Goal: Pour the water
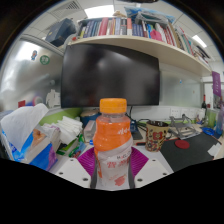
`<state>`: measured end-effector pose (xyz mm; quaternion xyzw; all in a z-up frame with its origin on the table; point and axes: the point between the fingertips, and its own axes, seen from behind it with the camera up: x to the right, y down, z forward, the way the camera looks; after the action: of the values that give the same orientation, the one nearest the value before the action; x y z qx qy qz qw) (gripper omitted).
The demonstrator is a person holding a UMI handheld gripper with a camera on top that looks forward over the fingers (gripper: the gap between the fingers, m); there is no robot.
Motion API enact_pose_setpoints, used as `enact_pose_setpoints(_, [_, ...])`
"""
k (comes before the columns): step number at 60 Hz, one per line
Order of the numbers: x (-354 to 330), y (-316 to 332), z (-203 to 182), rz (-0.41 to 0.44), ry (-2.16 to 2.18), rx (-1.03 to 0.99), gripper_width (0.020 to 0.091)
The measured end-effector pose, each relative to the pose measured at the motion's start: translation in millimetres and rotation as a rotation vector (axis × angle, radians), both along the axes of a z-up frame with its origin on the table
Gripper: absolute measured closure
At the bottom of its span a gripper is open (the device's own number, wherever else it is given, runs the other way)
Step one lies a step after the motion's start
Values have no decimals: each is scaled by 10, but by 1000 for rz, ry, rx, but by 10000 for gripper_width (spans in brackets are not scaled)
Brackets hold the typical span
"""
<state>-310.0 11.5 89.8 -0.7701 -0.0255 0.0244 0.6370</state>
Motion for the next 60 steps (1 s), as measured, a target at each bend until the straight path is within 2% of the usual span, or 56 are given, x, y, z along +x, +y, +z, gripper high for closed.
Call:
enact_pose_setpoints(5, [-4,-10,4,11,-8,2,698])
enact_pose_setpoints(17, [-57,16,22,28,-14,-24,706])
enact_pose_setpoints(22, [-127,72,174,58,10,-32,705])
enact_pose_setpoints(31, [-167,384,513,50,239,-72,707])
enact_pose_setpoints(47, [42,959,799,-69,833,-180,706])
enact_pose_setpoints(60, [282,1254,757,-166,1259,-253,707])
